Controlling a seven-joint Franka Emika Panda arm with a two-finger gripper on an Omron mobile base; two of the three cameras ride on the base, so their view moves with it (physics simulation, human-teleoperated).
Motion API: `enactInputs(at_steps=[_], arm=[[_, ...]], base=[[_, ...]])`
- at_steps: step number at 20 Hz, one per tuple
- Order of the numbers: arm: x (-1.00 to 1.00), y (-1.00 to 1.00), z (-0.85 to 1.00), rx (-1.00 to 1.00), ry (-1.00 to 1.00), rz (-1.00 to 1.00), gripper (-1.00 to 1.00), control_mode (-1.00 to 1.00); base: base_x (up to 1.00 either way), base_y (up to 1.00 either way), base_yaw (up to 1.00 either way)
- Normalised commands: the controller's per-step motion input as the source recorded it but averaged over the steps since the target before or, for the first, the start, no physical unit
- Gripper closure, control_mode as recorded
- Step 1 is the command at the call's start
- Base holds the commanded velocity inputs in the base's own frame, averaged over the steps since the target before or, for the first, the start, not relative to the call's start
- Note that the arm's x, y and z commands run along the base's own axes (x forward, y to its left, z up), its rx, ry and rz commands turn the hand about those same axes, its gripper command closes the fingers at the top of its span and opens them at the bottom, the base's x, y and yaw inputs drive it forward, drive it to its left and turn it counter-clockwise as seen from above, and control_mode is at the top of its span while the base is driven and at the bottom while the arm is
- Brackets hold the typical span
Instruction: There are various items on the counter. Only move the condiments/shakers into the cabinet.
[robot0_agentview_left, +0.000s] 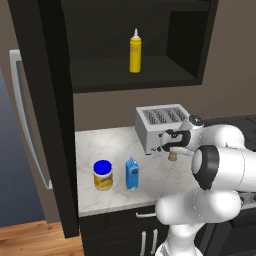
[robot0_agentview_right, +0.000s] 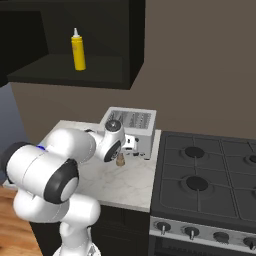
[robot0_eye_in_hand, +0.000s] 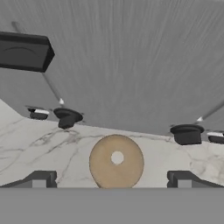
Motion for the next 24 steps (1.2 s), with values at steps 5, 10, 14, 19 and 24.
enactInputs(at_steps=[5,10,14,19,24], arm=[[0.11,0.0,-0.1,0.0,-0.06,0.0,-1.0,-1.0],[0.09,0.0,-0.1,0.0,-0.07,0.0,-1.0,-1.0],[0.12,0.0,-0.11,0.0,-0.07,0.0,-1.0,-1.0],[0.12,0.0,-0.07,0.0,-0.02,0.0,1.0,-1.0],[-0.18,0.0,0.07,0.0,-0.02,0.0,1.0,-1.0]], base=[[0.0,0.0,0.0],[0.0,0.0,0.0],[0.0,0.0,0.0],[0.0,0.0,0.0],[0.0,0.0,0.0]])
